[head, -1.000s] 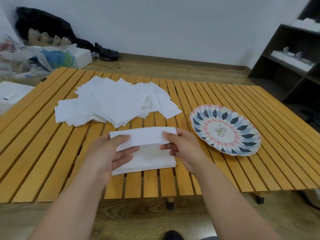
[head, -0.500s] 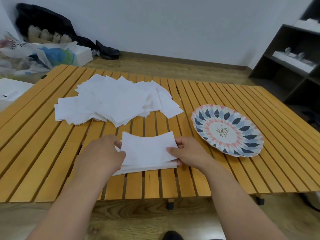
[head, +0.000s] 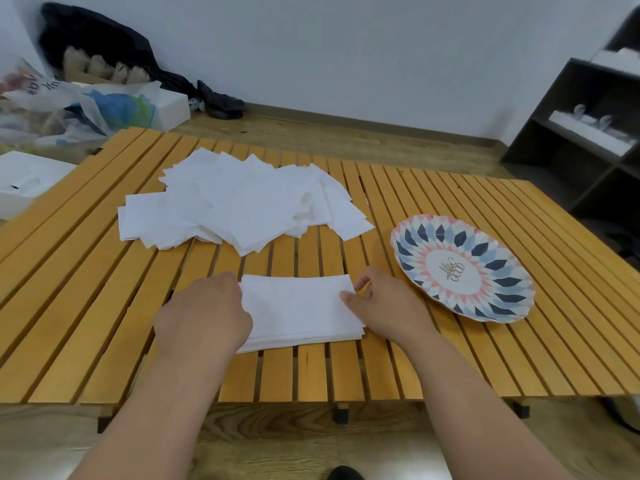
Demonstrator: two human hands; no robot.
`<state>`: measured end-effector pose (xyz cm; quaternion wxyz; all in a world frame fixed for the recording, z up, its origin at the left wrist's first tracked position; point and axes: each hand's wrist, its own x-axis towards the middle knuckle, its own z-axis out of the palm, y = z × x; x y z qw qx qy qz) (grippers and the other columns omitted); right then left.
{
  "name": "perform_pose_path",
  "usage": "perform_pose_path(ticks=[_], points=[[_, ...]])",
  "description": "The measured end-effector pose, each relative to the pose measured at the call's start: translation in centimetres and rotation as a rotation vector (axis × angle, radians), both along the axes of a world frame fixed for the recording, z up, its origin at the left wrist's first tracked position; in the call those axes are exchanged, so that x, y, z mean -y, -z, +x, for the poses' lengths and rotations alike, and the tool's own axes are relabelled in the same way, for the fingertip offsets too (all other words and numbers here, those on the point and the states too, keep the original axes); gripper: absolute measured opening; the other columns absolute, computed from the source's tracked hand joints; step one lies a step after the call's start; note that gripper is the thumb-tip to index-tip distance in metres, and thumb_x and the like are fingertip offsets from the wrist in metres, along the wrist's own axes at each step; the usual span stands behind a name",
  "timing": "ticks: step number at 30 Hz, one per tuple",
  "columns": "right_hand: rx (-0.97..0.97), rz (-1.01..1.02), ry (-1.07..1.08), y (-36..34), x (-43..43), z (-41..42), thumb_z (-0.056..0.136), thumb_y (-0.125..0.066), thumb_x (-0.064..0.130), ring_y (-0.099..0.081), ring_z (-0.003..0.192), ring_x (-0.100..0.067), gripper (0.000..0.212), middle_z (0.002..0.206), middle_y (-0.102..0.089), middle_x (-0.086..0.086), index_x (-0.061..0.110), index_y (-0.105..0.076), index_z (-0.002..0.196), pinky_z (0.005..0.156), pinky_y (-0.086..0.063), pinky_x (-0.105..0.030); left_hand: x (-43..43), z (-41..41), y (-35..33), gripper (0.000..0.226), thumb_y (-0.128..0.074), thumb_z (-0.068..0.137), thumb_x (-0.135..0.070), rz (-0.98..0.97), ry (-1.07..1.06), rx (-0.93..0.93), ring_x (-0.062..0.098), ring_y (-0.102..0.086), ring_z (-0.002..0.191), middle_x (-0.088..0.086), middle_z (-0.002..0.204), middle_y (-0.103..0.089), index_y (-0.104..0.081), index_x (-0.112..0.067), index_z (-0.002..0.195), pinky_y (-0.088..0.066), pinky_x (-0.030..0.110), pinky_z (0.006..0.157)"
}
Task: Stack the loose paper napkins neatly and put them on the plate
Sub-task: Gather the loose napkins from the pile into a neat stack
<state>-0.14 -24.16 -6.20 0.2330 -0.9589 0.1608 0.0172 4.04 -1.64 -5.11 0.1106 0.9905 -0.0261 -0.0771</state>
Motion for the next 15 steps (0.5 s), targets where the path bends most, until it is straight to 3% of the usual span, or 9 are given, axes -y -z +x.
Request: perform_pose_path(ticks=[6, 10, 15], points=[[0.275, -0.117, 0.050, -0.7, 0.2, 2.1, 0.092, -0.052, 0.024, -0.057, 0.075, -0.013, 0.004, 0.081, -0.059, 0.007, 0.022, -0.056, 0.093, 0.063, -0.048, -0.031, 0.0, -0.1, -0.3, 0.026, -0.053, 0.090, -0.022, 0.024, 0.018, 0.044, 0.014, -0.055, 0.079, -0.005, 0.089, -0.054, -0.049, -0.025, 0.116, -0.036, 0.024, 0.053], [0.315, -0.132, 0.022, -0.3, 0.6, 5.9, 0.091, -0.052, 0.018, -0.060, 0.081, -0.017, 0.011, 0.090, -0.064, 0.003, 0.020, -0.062, 0.090, 0.068, -0.053, -0.034, -0.3, 0.0, -0.7, 0.025, -0.052, 0.091, -0.023, 0.021, 0.030, 0.058, 0.013, -0.053, 0.079, -0.007, 0.089, -0.052, -0.051, -0.026, 0.115, -0.033, 0.022, 0.050], [0.290, -0.234, 0.024, 0.3, 2.0, 11.0, 0.092, -0.055, 0.019, -0.061, 0.090, -0.017, 0.014, 0.101, -0.067, 0.000, 0.019, -0.066, 0.100, 0.076, -0.055, -0.036, -0.2, 0.1, -1.0, 0.027, -0.051, 0.091, -0.024, 0.009, 0.044, 0.043, 0.012, -0.052, 0.079, -0.006, 0.092, -0.050, -0.050, -0.026, 0.118, -0.033, 0.021, 0.051]])
